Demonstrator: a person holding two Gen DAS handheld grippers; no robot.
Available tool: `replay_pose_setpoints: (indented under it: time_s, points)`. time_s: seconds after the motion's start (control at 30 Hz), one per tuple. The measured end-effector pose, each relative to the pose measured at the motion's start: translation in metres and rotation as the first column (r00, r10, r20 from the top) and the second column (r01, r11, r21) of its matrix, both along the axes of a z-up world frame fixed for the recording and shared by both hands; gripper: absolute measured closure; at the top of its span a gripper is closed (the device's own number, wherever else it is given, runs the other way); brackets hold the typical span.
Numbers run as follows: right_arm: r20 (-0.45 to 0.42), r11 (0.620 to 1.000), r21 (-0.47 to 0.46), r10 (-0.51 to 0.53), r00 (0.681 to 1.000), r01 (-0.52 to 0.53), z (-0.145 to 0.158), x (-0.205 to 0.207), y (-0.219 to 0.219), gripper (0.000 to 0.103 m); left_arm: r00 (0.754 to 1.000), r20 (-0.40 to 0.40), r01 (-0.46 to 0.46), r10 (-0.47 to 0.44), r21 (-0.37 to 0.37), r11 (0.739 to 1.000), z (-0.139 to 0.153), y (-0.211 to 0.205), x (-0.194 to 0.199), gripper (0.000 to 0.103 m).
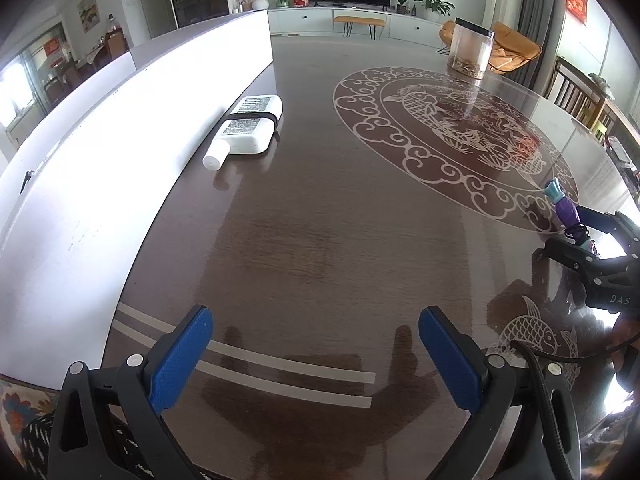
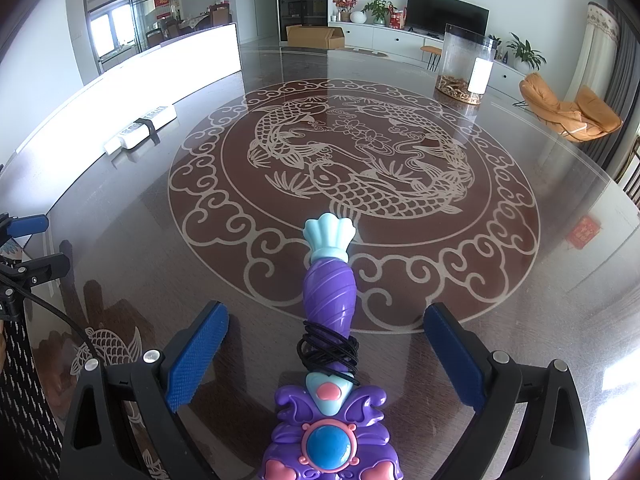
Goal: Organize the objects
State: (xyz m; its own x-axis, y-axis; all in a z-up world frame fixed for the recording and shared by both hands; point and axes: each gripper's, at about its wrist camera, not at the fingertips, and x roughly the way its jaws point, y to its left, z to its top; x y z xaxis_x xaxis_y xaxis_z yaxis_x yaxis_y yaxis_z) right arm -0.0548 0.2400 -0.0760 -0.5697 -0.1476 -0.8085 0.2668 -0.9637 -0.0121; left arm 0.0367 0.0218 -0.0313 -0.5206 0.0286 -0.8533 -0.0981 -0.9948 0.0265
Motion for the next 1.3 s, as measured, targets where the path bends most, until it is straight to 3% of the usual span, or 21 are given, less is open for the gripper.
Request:
replay_pose_setpoints:
  time_s: [0.57,0.7,0.97,1.13,1.2,1.3]
  points:
    - [0.0,1.0,0.0,0.0,1.0,0.0,0.0,0.0,0.0,0.004,1.0,-0.01,-0.013,0.013,-0.044,0.999,0.0,0.008,-0.002,0.0]
    - [0.0,1.0,0.0,0.0,1.0,0.0,0.0,0.0,0.0,0.004,0.997,-0.057,-0.056,0.055,-0.01,0.998,0.008,0.004,-0.003,0.0]
    - [0.0,1.0,-0.001,0.0,1.0,0.0,0.0,0.0,0.0,0.004,0.989,-0.102,-0.115,0.111,-0.03,0.993,0.016,0.01,-0.048,0.0]
    - [0.0,1.0,-0.001,0.0,1.0,0.0,0.0,0.0,0.0,0.004,0.987,-0.161,-0.031,0.011,-0.119,0.992,0.031,0.033,-0.09,0.0]
    - [0.001,1.0,-0.001,0.0,1.0,0.0,0.0,0.0,0.0,0.004,0.99,-0.098,0.095,-0.1,-0.054,0.994,0.034,0.036,-0.101,0.0]
    - [0.001,1.0,-0.002,0.001,1.0,-0.001,0.0,0.0,0.0,0.004,0.972,-0.039,0.233,-0.232,0.047,0.971,0.038,0.021,-0.097,0.0]
